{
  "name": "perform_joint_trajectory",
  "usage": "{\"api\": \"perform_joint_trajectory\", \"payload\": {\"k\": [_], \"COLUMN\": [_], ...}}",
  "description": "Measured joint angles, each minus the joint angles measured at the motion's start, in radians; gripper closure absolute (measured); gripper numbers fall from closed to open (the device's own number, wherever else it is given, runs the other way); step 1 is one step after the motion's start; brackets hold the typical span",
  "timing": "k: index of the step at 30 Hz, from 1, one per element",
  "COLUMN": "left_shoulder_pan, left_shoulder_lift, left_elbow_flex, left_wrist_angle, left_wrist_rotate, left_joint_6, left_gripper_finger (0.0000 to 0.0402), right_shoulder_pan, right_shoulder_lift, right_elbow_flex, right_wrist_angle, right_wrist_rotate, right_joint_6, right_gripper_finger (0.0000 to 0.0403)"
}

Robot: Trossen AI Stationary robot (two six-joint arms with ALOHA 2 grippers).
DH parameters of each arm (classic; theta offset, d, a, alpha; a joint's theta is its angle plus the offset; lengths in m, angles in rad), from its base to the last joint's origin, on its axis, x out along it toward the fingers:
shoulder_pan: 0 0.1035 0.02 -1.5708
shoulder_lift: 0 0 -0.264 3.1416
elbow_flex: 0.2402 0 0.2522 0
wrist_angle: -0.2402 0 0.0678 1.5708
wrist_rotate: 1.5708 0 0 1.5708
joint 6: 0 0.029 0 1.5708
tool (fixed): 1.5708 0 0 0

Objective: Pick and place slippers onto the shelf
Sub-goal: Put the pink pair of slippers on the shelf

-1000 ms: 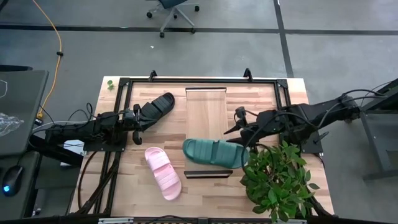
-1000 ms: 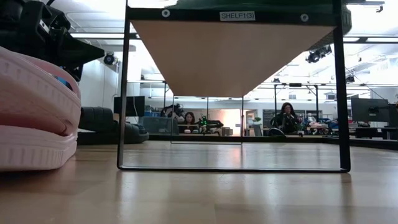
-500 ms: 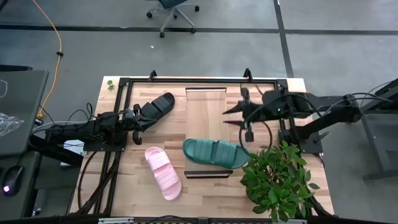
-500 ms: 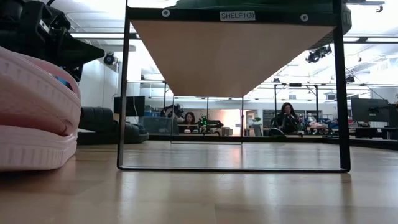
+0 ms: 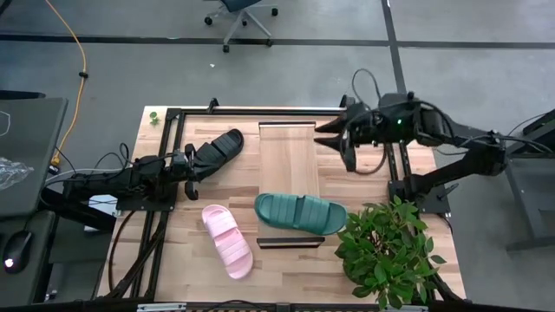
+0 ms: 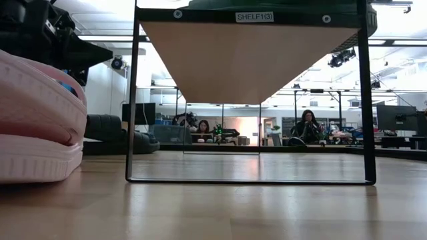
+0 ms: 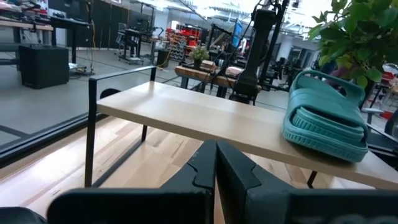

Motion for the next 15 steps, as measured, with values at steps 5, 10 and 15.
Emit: {"api": "perform_joint_trajectory", "payload": {"k": [5, 10, 15], "left_shoulder_pan": [0.000, 0.000, 0.000], "left_shoulder_lift": [0.000, 0.000, 0.000], "left_elbow_flex": [0.000, 0.000, 0.034], "left_wrist_angle": [0.002, 0.002, 0.003], "left_wrist_rotate": [-0.014, -0.026, -0.027], "left_joint_6": [0.000, 0.000, 0.005], "left_gripper_finger": [0.0401, 0.0401, 0.0401], "right_shoulder_pan": [-0.075, -0.130, -0.146], "right_shoulder_lift": [-0.026, -0.111, -0.218], "right_elbow_flex": [0.055, 0.057, 0.030], "right_wrist_angle": [-0.060, -0.071, -0.074], "right_wrist_rotate": [-0.017, -0.052, -0.042], "right_joint_6": [0.039, 0.054, 0.114], "right_gripper_finger": [0.0279, 0.0279, 0.0279]}}
